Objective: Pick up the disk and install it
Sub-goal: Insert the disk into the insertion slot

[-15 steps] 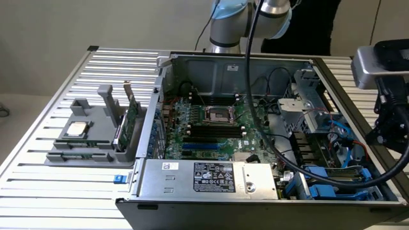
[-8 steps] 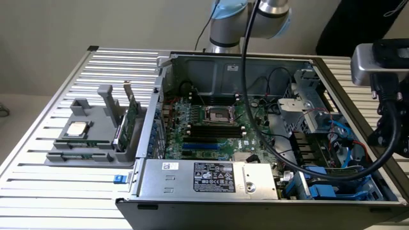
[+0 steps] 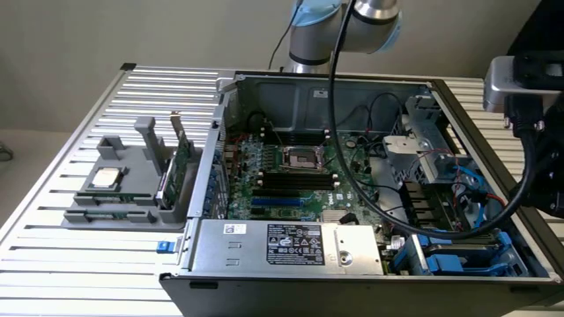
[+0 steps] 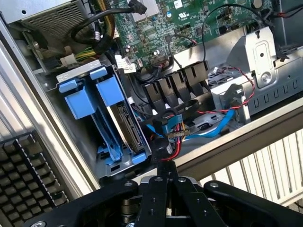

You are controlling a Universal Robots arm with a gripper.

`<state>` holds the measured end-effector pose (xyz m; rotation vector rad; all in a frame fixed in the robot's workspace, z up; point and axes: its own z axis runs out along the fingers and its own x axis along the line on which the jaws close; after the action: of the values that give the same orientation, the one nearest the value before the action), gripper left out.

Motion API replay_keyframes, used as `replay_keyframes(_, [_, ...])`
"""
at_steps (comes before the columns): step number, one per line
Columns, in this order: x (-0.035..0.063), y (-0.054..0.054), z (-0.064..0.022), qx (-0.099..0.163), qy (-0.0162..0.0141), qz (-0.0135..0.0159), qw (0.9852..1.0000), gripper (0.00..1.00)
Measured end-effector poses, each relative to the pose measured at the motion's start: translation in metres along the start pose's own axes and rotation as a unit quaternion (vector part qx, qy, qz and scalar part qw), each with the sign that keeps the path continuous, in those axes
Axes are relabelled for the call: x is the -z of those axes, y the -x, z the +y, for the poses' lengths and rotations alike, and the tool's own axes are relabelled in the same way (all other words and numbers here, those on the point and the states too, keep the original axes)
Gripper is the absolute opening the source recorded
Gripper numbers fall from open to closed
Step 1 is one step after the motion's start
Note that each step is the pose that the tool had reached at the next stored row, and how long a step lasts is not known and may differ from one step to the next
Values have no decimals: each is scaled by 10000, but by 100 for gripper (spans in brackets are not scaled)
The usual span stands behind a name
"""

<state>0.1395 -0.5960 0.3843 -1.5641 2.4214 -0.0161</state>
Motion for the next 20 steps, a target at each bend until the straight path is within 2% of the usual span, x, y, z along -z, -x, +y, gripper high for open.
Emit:
replay_keyframes(8, [0,0,1,-431,-8,100,9990,11])
replay_keyframes(9, [0,-1,1,-471,0,109,9988,11])
replay_keyframes(11, [2,-1,3,-531,43,127,9985,11])
replay_keyframes(15, [3,-4,10,-636,192,129,9977,11])
replay_keyframes(17, [5,-6,15,-688,250,93,9973,11])
replay_keyframes(20, [6,-9,21,-772,330,8,9965,11])
